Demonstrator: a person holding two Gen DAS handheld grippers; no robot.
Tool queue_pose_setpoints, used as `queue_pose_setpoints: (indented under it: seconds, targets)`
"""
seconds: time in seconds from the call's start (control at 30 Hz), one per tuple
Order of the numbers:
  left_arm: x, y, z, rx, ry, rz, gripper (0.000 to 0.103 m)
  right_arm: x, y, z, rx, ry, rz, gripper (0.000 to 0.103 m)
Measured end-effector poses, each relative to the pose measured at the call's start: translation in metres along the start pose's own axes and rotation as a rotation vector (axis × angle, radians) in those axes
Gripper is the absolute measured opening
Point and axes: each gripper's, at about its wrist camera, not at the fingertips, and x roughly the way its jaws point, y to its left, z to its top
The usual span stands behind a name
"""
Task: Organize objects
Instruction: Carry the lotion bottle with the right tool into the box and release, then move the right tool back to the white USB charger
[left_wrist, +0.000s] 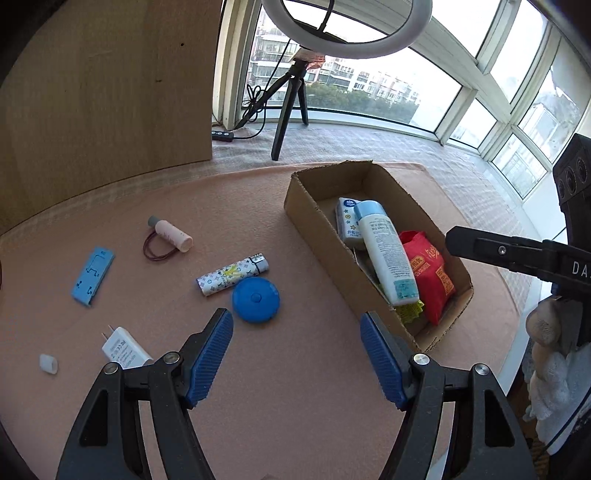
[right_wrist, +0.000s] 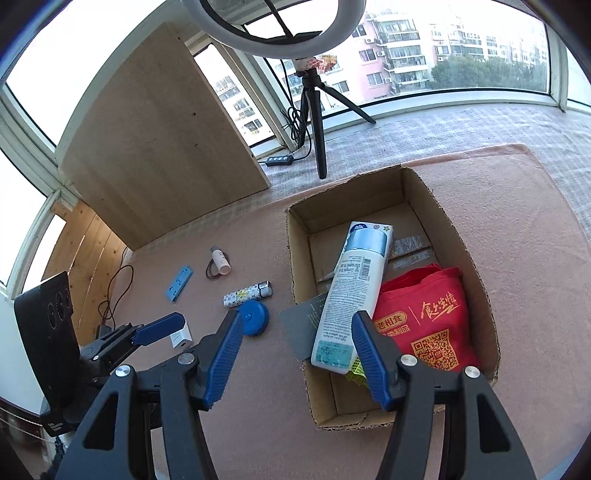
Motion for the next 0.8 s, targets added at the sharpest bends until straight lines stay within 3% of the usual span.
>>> queue_pose_setpoints:
  seconds: [0.17,0.43,0.8]
  targets:
    - [-0.020,0.052,-0.027,-0.051,0.006,0.092,0.075,0.004,0.020,-0.010,-0.016,0.003,0.007,0.057]
    - [-0.046,0.149,-0.073,-0.246,0.028,0.166,0.075,0.022,0.055,-0.035,-0.066,0.000,-0.015,0.057]
    - [-0.077,0.223,-0.115,-0.366,-0.008,0.279,0.075,0.056,0.104,-0.067,-0.180,0.024,-0.098,0.057]
